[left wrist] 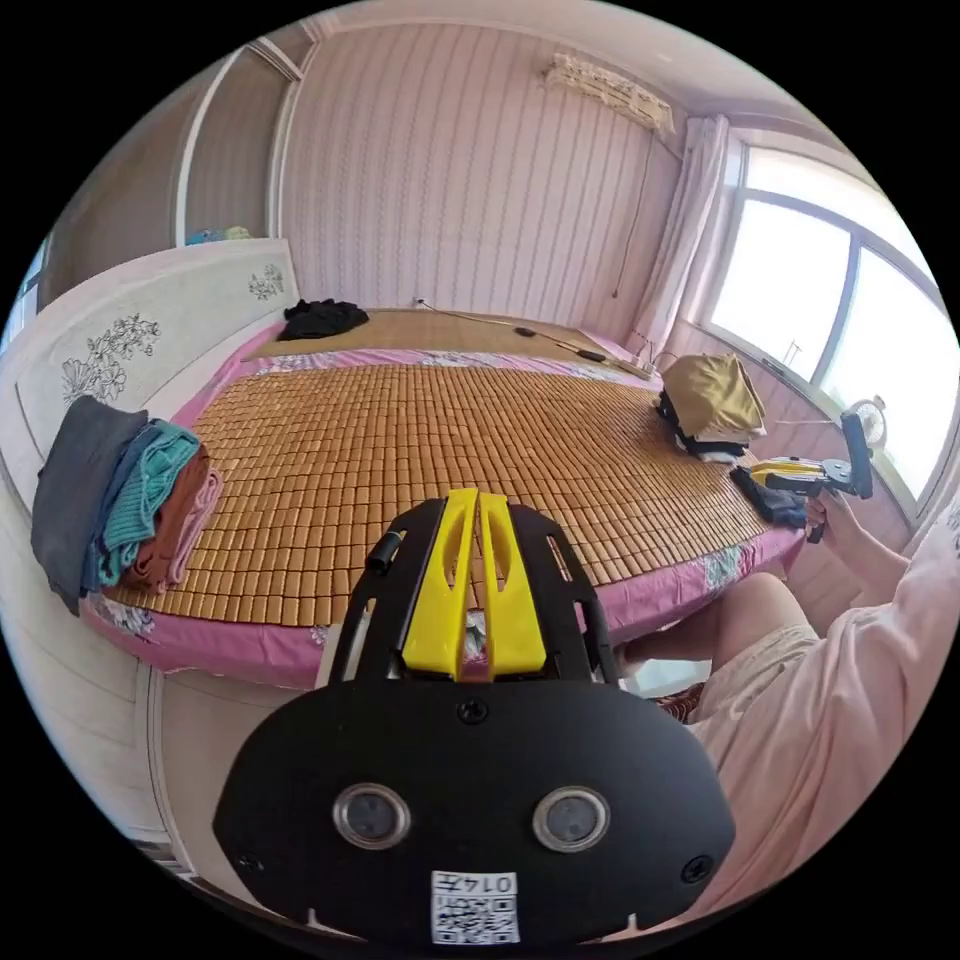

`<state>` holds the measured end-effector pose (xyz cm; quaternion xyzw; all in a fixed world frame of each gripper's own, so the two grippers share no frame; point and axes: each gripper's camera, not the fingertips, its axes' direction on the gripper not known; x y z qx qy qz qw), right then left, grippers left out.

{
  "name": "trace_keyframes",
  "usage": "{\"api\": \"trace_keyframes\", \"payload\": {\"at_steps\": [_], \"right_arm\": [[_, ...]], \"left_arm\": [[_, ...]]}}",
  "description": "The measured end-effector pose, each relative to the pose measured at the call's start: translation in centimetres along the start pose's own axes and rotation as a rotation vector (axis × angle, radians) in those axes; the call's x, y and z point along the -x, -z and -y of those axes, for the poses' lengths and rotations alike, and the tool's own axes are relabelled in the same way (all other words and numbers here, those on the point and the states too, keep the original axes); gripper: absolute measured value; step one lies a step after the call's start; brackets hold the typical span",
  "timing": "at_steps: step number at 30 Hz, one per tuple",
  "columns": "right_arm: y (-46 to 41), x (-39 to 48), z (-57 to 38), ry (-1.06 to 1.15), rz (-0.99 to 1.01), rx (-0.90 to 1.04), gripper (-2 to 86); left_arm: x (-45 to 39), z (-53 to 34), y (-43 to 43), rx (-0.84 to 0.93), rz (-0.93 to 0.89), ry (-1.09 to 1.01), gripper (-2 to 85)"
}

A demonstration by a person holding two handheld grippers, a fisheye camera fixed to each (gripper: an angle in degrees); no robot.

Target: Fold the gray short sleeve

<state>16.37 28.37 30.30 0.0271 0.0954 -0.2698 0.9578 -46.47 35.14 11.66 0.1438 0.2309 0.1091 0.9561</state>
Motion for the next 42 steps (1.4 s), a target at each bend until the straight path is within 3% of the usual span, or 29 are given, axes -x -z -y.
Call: {"api": "trace_keyframes", "payload": {"at_steps": [5, 12, 20, 26, 29, 34, 39, 42], "right_arm": [[-6.1, 15.1, 16.6, 0.405, 0.226, -0.075, 9.5], [-14.4, 32.7, 29.6, 0.715, 0.329, -0.025, 13.2], [-23.7, 49.4, 41.4, 0.929, 0.343, 0.074, 14.1], [-30.4, 56.1, 47.6, 0.844, 0.360, 0.106, 13.5], [-34.7, 57.4, 48.9, 0.795, 0.380, 0.247, 9.5], [-35.6, 55.4, 50.0, 0.733, 0.453, 0.261, 2.2], [-29.6, 49.4, 50.6, 0.743, 0.501, 0.132, 0.1], [-23.2, 41.6, 47.9, 0.667, 0.623, 0.013, -0.2]], "left_arm": [[15.4, -9.0, 13.0, -0.128, 0.161, 0.281, -0.9], [30.1, -17.8, 24.5, -0.251, 0.417, 0.579, 2.8], [47.9, -20.3, 28.6, -0.376, 0.328, 0.791, 8.5], [56.9, -18.4, 26.7, -0.308, 0.223, 0.869, 8.7], [57.1, -17.7, 27.3, -0.275, 0.258, 0.861, 4.6], [52.7, -16.3, 30.5, -0.390, 0.282, 0.726, -0.3], [47.5, -10.6, 33.9, -0.488, 0.280, 0.544, -0.8], [41.5, -6.9, 36.6, -0.604, 0.194, 0.392, -0.9]]}}
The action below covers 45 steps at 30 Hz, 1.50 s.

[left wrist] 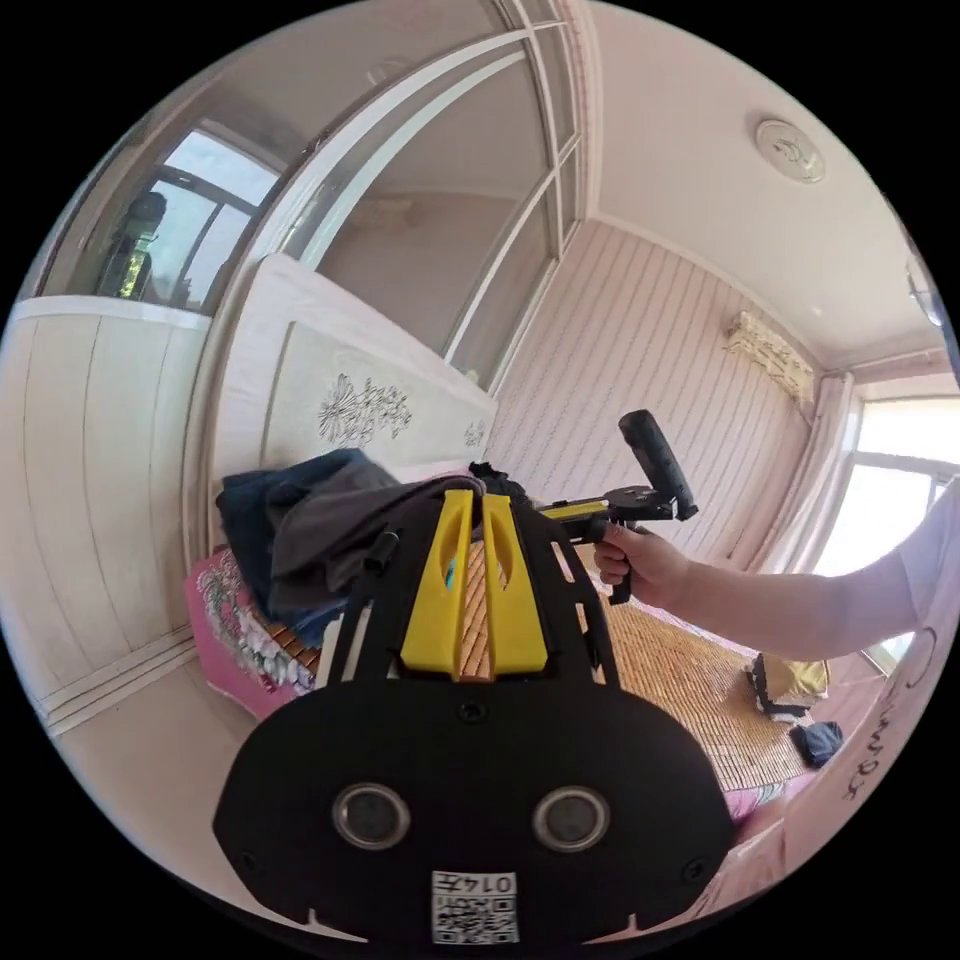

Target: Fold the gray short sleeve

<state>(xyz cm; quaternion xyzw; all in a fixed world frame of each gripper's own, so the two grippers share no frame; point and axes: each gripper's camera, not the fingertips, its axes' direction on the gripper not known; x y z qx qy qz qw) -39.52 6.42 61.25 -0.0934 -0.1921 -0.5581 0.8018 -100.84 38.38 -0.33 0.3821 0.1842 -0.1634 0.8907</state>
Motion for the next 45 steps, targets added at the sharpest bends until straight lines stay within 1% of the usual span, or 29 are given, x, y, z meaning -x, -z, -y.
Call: {"api": "trace_keyframes", "payload": {"at_steps": [2, 3, 4, 5, 6, 8, 9, 11, 13, 15, 16, 17, 19, 21, 23, 25, 27, 28, 29, 30, 32, 34, 35, 36, 38, 41, 45], "right_arm": [[5.3, 0.9, -6.9, -0.073, 0.025, -0.061, -0.3], [6.3, 1.1, -8.8, -0.093, 0.034, -0.063, -0.3], [7.7, 1.6, -12.4, -0.144, 0.048, -0.055, -0.3], [8.8, 2.1, -15.9, -0.203, 0.048, -0.039, -0.4], [9.1, 2.3, -17.5, -0.232, 0.047, -0.023, -0.4], [10.1, 2.7, -23.0, -0.333, 0.010, 0.043, -0.4], [10.4, 2.8, -24.0, -0.355, 0.002, 0.049, -0.4], [12.6, 2.1, -27.1, -0.442, -0.038, 0.016, -0.4], [15.4, 1.0, -28.3, -0.501, -0.089, -0.042, -0.4], [19.1, -0.2, -29.2, -0.543, -0.131, -0.131, -0.4], [22.0, -0.5, -29.6, -0.547, -0.157, -0.208, -0.4], [24.7, -0.5, -30.0, -0.533, -0.203, -0.272, -0.4], [28.2, 0.1, -30.9, -0.497, -0.290, -0.332, -0.3], [30.5, 0.7, -32.3, -0.478, -0.372, -0.348, -0.2], [31.7, 0.9, -35.4, -0.513, -0.437, -0.329, -0.2], [31.3, 0.5, -38.7, -0.598, -0.450, -0.293, -0.1], [30.5, 0.1, -42.6, -0.711, -0.459, -0.249, -0.2], [30.0, 0.2, -45.3, -0.778, -0.454, -0.219, -0.2], [29.5, 0.3, -47.8, -0.849, -0.457, -0.176, -0.2], [29.3, 0.4, -49.1, -0.885, -0.464, -0.152, -0.2], [29.0, 1.1, -53.3, -1.006, -0.481, -0.060, -0.2], [29.1, 1.6, -55.9, -1.080, -0.480, -0.013, -0.2], [29.5, 1.9, -57.4, -1.134, -0.482, -0.007, -0.2], [29.7, 2.0, -58.0, -1.157, -0.481, -0.010, -0.2], [30.6, 1.9, -59.9, -1.234, -0.465, -0.045, -0.1], [30.7, 0.4, -59.9, -1.240, -0.434, -0.077, -0.1], [28.5, -2.8, -56.7, -1.153, -0.398, -0.023, 0.2]], "left_arm": [[-6.6, -0.3, 1.5, -0.033, -0.179, -0.104, -0.9], [-8.0, -0.8, 1.6, -0.026, -0.218, -0.111, -0.9], [-10.2, -2.2, 1.3, 0.001, -0.298, -0.095, -0.9], [-11.4, -3.9, 0.5, 0.041, -0.362, -0.030, -1.0], [-11.8, -4.8, -0.2, 0.067, -0.381, 0.008, -1.0], [-12.9, -9.2, -4.5, 0.225, -0.434, 0.164, -1.0], [-13.4, -10.1, -5.8, 0.266, -0.452, 0.190, -1.0], [-17.1, -12.4, -10.4, 0.400, -0.483, 0.141, -1.0], [-20.8, -12.4, -13.4, 0.447, -0.531, 0.060, -1.0], [-24.7, -11.1, -15.4, 0.435, -0.592, -0.004, -1.0], [-27.6, -9.7, -16.1, 0.407, -0.622, -0.062, -1.0], [-30.6, -8.4, -16.3, 0.369, -0.662, -0.130, -0.9], [-34.9, -7.2, -16.6, 0.336, -0.738, -0.225, -0.9], [-38.7, -7.3, -17.2, 0.337, -0.809, -0.299, -0.8], [-43.0, -9.8, -19.2, 0.405, -0.872, -0.371, -0.2], [-45.2, -13.6, -21.7, 0.474, -0.881, -0.330, 0.7], [-46.3, -18.5, -24.6, 0.572, -0.945, -0.244, 2.6], [-46.6, -21.9, -26.5, 0.664, -0.971, -0.197, 4.4], [-46.4, -25.2, -28.0, 0.747, -0.980, -0.164, 4.8], [-46.1, -26.7, -28.5, 0.780, -0.975, -0.147, 5.0], [-43.5, -31.8, -29.7, 0.863, -0.897, -0.056, 4.7], [-40.9, -34.6, -30.2, 0.911, -0.832, 0.013, 4.0], [-39.4, -36.1, -30.6, 0.936, -0.793, 0.054, 3.5], [-38.7, -36.7, -30.8, 0.944, -0.775, 0.068, 3.3], [-36.7, -38.4, -31.7, 0.951, -0.685, 0.088, 2.9], [-36.3, -39.7, -33.9, 0.942, -0.587, 0.059, 3.4], [-38.4, -42.1, -38.9, 0.982, -0.512, -0.053, 4.5]]}}
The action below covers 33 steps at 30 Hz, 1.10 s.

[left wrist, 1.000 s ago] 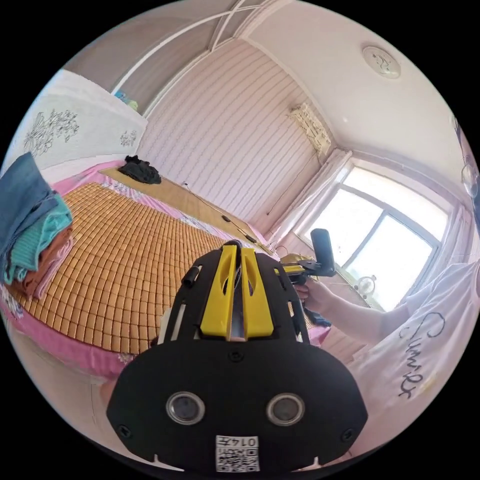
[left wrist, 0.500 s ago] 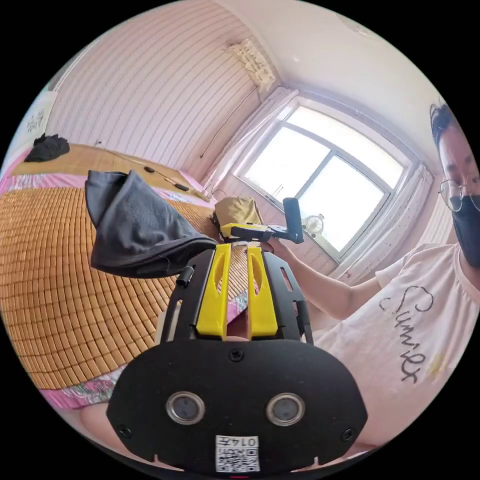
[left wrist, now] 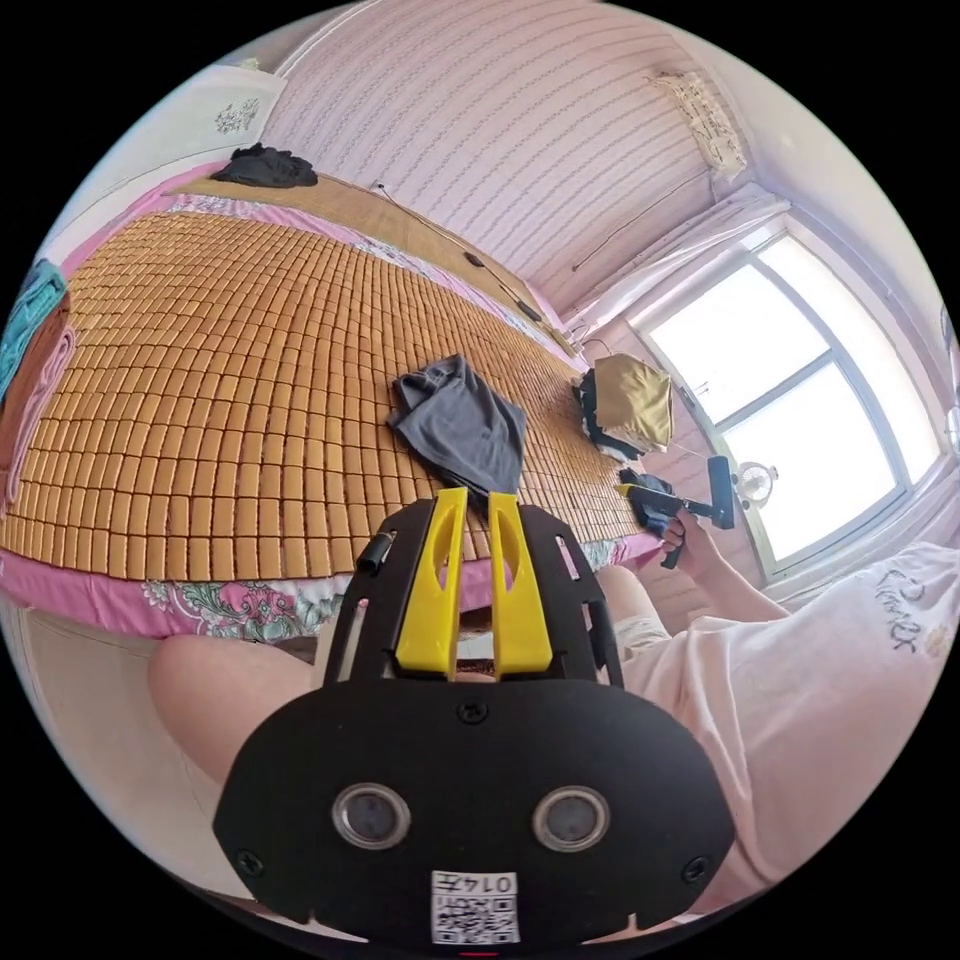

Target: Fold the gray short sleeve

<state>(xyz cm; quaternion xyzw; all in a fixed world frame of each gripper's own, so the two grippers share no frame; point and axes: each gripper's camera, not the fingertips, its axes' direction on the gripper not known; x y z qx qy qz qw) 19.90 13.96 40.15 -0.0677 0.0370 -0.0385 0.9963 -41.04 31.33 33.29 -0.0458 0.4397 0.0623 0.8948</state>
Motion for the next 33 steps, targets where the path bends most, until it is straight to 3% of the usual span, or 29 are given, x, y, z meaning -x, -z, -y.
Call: {"api": "trace_keyframes", "payload": {"at_steps": [8, 13, 15, 17, 20, 23, 29, 33], "right_arm": [[-10.7, 12.7, 11.2, 0.466, 0.003, 0.171, 5.3], [-16.4, 15.9, 14.2, 0.598, -0.127, 0.341, 8.8], [-18.1, 15.0, 14.3, 0.577, -0.174, 0.408, 7.9], [-15.8, 12.9, 14.3, 0.483, -0.203, 0.284, 3.4], [-10.9, 8.7, 13.1, 0.336, -0.038, 0.179, 2.5], [-6.2, 3.1, 9.8, 0.149, -0.021, 0.105, 2.3], [-1.3, -6.7, 1.8, -0.192, -0.103, 0.127, 3.3], [-0.5, -7.0, 0.9, -0.186, -0.098, 0.114, 5.7]], "left_arm": [[2.5, 7.8, -13.2, 0.083, 0.177, -0.048, 5.2], [7.0, 12.4, -22.0, 0.243, 0.294, -0.003, 5.1], [7.8, 13.5, -24.2, 0.246, 0.284, 0.005, 4.6], [8.3, 14.3, -26.3, 0.222, 0.282, 0.003, 4.4], [8.9, 15.1, -28.6, 0.239, 0.259, -0.017, 5.9], [9.0, 15.2, -30.4, 0.227, 0.209, -0.072, 7.0], [8.8, 15.6, -34.3, 0.262, 0.255, -0.091, 6.4], [8.4, 16.0, -35.0, 0.282, 0.289, -0.124, 4.3]]}}
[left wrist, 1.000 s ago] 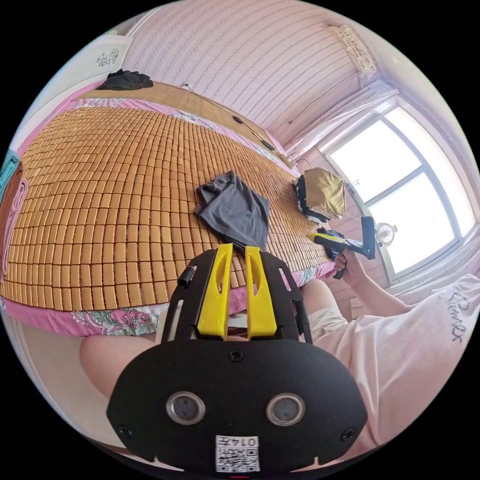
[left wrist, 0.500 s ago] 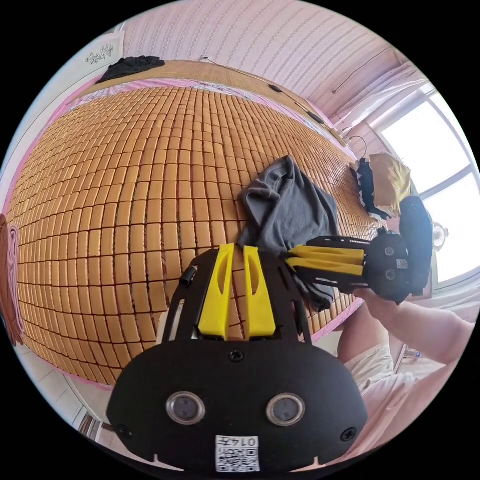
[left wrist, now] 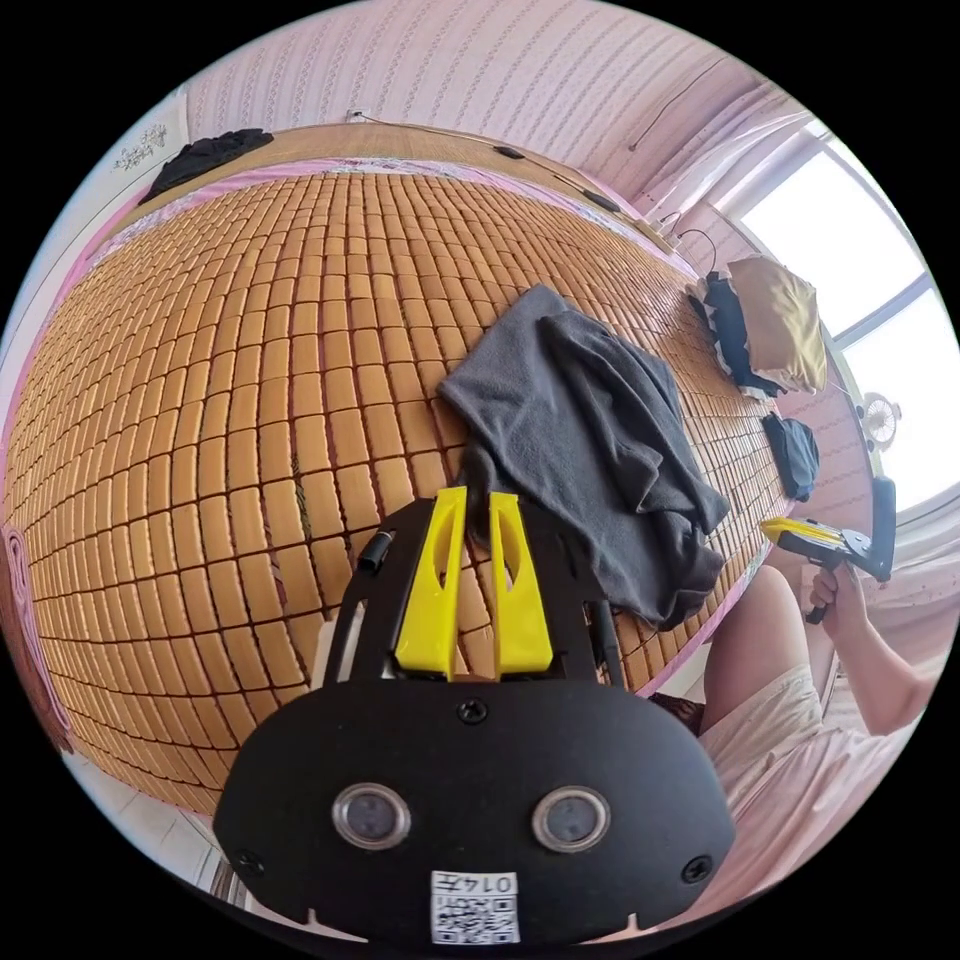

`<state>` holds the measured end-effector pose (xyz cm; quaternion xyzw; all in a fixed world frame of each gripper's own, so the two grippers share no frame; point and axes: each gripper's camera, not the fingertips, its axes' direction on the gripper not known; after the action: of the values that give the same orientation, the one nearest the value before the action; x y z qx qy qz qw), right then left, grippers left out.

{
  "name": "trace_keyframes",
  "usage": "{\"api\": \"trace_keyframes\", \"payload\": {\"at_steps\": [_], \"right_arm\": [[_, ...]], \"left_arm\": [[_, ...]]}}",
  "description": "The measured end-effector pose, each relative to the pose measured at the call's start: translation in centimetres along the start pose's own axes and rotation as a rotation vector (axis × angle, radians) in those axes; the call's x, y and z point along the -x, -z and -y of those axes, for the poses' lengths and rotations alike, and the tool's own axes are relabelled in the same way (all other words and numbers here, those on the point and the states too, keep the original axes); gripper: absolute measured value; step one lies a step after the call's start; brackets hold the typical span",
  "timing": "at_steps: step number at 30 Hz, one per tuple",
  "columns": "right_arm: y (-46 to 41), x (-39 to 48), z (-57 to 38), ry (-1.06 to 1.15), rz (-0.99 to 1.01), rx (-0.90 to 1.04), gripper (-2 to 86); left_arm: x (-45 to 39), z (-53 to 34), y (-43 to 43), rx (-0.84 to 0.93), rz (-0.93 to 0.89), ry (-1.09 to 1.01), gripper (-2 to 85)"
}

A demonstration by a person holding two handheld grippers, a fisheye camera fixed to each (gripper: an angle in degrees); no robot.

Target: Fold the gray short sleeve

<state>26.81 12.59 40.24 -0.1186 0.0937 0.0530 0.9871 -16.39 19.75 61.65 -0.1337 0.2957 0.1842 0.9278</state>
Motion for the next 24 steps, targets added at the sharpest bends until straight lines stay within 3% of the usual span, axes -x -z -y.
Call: {"api": "trace_keyframes", "payload": {"at_steps": [8, 13, 24], "right_arm": [[-4.1, 8.4, 3.6, 0.391, -0.152, 0.087, 9.6], [-5.2, 6.8, 3.5, 0.358, -0.209, 0.117, 6.0], [8.8, -6.0, -2.0, 0.105, 0.180, -0.109, 1.0]], "left_arm": [[-1.5, 0.2, 1.3, 0.060, 0.028, 0.001, -0.7], [-2.3, -0.7, 3.4, 0.052, 0.026, -0.018, -0.8], [-1.4, -4.0, 15.6, -0.109, -0.072, -0.006, -1.0]]}}
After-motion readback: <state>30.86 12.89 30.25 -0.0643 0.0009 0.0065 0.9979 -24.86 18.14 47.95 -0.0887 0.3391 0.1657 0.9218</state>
